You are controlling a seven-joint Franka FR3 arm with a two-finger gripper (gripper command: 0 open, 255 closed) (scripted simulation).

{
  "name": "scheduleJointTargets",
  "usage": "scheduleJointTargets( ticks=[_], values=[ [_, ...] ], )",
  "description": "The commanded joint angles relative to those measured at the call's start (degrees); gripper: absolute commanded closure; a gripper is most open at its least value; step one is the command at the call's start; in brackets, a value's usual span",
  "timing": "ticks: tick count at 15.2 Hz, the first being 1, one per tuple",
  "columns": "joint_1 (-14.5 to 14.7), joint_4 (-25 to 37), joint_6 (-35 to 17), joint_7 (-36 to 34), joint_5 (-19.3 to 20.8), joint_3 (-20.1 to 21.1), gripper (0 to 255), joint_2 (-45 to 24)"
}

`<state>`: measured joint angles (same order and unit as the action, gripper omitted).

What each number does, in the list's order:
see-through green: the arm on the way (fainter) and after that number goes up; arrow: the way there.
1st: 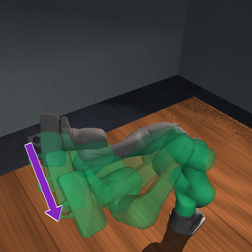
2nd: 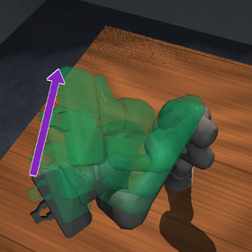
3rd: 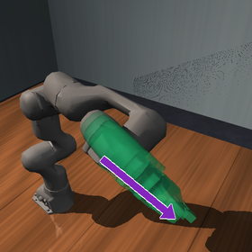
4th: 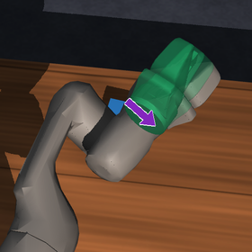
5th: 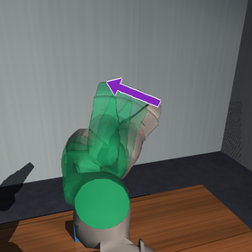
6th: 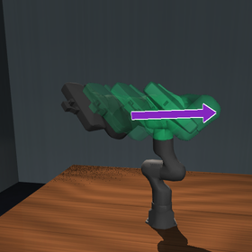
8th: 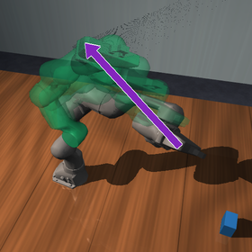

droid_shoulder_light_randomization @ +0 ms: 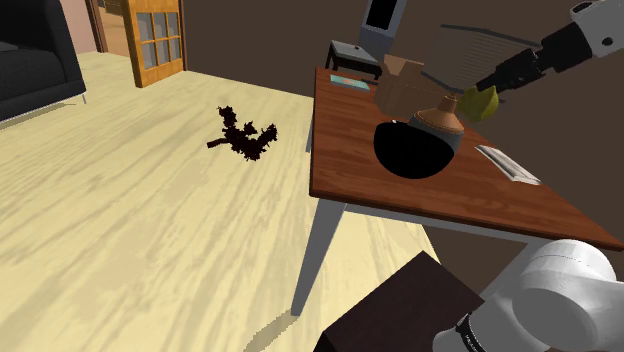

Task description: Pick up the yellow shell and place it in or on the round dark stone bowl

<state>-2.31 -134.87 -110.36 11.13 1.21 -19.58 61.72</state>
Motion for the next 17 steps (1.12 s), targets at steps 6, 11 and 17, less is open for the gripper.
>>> scheduleJointTargets(
  ticks=[6,11,17],
  values=[
    [2.5,1.5,-5.5,-7.7,-3.5,8.4,255,-6.6],
    [2.8,-0.6,-8.4,-9.1,-4.0,9.9,255,-7.3],
    [2.5,-6.3,-12.2,-8.5,-3.9,9.6,255,-5.4]
  ],
)
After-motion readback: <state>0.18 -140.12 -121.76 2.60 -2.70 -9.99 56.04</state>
